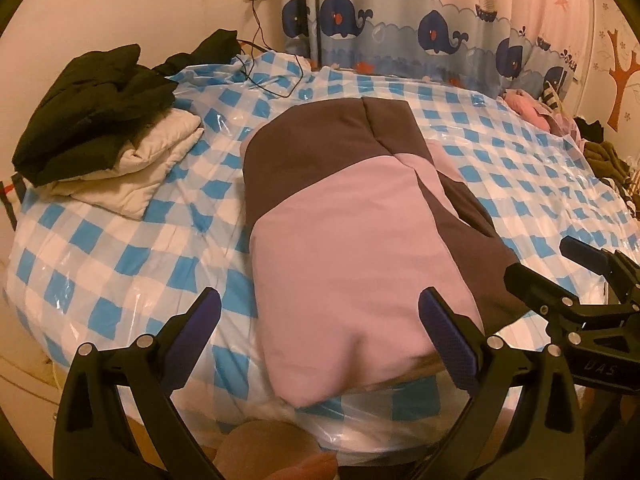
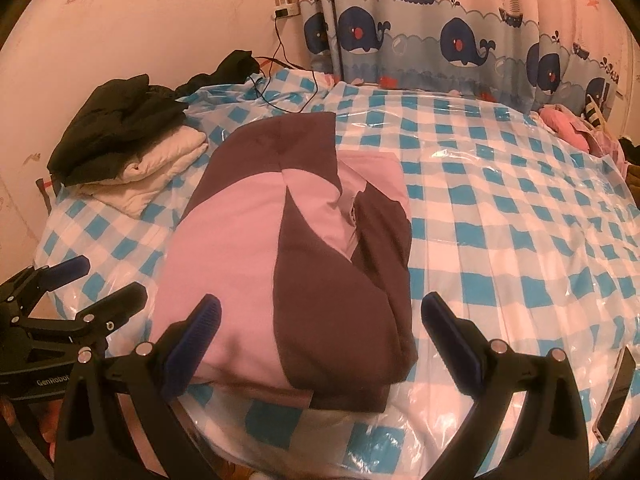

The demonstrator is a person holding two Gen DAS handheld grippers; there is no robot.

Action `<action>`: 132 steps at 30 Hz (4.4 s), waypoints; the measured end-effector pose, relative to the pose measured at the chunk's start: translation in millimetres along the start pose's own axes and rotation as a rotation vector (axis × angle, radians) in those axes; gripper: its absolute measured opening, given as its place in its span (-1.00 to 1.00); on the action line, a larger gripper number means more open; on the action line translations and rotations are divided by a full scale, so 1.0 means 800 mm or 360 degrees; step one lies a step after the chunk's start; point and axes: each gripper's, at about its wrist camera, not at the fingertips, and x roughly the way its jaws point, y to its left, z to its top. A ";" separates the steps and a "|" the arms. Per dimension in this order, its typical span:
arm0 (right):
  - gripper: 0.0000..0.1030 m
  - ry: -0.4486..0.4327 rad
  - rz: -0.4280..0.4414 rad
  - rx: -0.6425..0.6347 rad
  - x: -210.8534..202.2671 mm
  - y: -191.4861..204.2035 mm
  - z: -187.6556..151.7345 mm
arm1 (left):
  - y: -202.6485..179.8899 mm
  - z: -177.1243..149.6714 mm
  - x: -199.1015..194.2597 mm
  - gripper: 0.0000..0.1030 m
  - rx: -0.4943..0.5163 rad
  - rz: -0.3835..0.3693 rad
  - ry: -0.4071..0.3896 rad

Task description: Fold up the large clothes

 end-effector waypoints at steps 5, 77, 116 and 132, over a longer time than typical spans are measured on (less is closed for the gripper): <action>0.87 -0.0010 -0.0042 -0.0028 -0.009 0.007 -0.004 | 0.002 -0.003 -0.015 0.85 0.0008 0.0025 -0.0040; 0.87 0.0114 -0.0062 -0.0076 -0.019 0.000 -0.018 | 0.002 0.000 -0.018 0.85 -0.0003 -0.0007 0.0057; 0.87 0.0177 -0.0099 -0.0062 0.005 -0.017 0.000 | 0.003 0.016 0.013 0.85 -0.0068 -0.0010 0.0180; 0.87 0.0196 -0.0102 -0.0071 0.011 -0.012 -0.001 | 0.010 0.015 0.019 0.85 -0.0056 0.0049 0.0196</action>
